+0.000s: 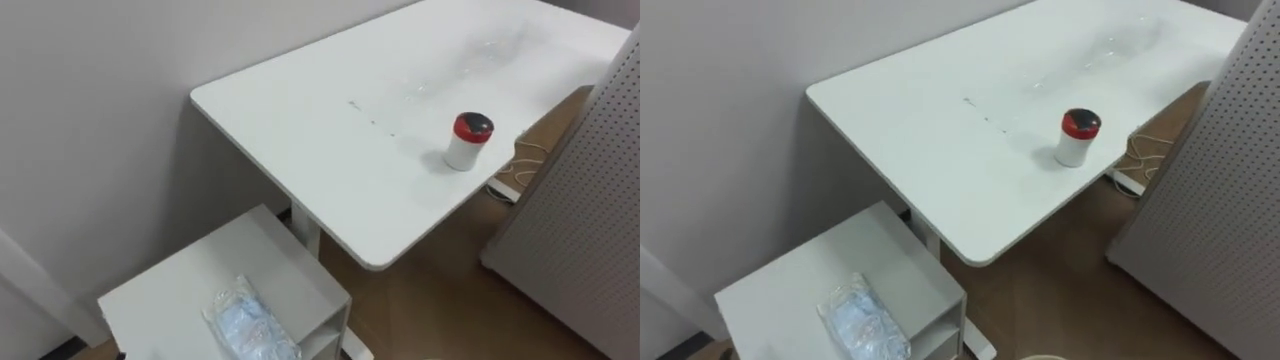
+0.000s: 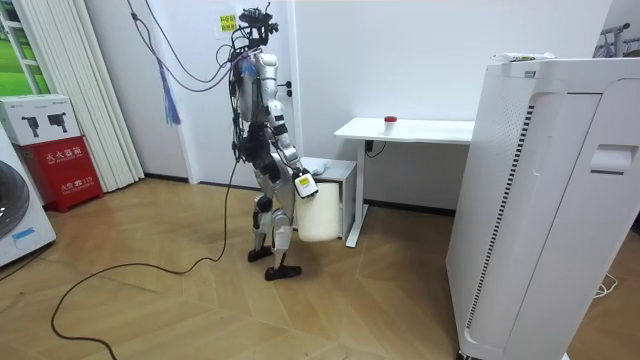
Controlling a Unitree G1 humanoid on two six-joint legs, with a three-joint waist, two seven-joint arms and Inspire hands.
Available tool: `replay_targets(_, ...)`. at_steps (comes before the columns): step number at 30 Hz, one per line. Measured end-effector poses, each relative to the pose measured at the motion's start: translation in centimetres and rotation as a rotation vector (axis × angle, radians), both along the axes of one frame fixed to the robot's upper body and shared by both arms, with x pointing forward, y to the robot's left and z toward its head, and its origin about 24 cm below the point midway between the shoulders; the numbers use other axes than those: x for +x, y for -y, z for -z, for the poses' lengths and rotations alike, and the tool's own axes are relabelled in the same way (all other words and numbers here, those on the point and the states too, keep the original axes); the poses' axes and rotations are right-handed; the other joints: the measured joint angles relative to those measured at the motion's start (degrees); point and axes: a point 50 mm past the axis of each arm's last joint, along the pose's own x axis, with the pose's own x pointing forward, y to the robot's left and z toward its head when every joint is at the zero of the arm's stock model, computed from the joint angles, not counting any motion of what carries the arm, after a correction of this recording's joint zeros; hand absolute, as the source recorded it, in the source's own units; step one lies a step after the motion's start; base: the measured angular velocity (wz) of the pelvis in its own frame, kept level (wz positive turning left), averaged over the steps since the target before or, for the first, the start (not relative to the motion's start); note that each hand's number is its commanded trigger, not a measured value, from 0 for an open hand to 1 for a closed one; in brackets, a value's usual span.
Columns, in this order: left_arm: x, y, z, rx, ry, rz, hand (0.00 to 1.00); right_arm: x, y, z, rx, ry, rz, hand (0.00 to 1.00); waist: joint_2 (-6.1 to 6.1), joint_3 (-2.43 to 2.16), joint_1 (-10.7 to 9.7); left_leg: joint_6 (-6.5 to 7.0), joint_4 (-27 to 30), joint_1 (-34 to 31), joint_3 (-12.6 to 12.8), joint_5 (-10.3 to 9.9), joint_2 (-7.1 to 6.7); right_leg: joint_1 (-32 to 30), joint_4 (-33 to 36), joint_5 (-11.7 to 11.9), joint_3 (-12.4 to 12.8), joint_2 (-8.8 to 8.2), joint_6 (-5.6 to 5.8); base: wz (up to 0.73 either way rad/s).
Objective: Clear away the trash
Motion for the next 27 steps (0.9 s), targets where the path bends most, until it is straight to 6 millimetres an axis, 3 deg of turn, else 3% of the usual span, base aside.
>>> replay_targets(6,4.2,0.4,-2.9,0.094,0.172,0.026,0.0,2.6,-0.4,-0.5,0.005,0.047,-0.052,1.0,1.09,0.62,-1.2,0.29,2.8,-7.0,0.2,0.2,0.23,-6.9,1.4,0.9,0.5,0.0,-0.49,-0.05)
replay_targets(11,7.2,1.4,-5.0,0.129,0.276,0.055,0.0,5.2,-0.7,-1.4,-0.03,0.098,-0.094,1.0,2.36,1.72,-2.2,0.3,5.7,-12.4,0.8,0.2,0.63,-12.3,3.7,1.0,0.9,-0.2,-0.71,-0.05)
replay_targets(16,9.3,1.8,-6.9,0.166,0.36,0.071,0.0,6.7,-0.7,-2.0,-0.058,0.129,-0.109,1.0,2.03,2.93,-2.8,0.49,8.4,-16.6,2.3,0.0,1.37,-17.2,6.1,1.4,2.0,-0.14,-1.35,-0.15)
replay_targets(20,9.8,2.4,-7.2,0.192,0.366,0.101,0.0,7.7,-0.6,-2.4,-0.063,0.154,-0.105,1.0,2.11,3.25,-5.6,0.67,9.9,-19.8,2.6,-0.2,1.41,-20.9,8.8,1.3,2.6,-0.55,-1.75,-0.03)
replay_targets(27,11.0,2.2,-8.6,0.23,0.424,0.091,0.0,7.7,-0.6,-2.5,-0.027,0.177,-0.024,1.0,2.23,3.4,-7.3,0.52,12.5,-24.4,3.7,-0.4,2.44,-25.6,9.9,1.7,3.5,0.06,-2.67,-0.11)
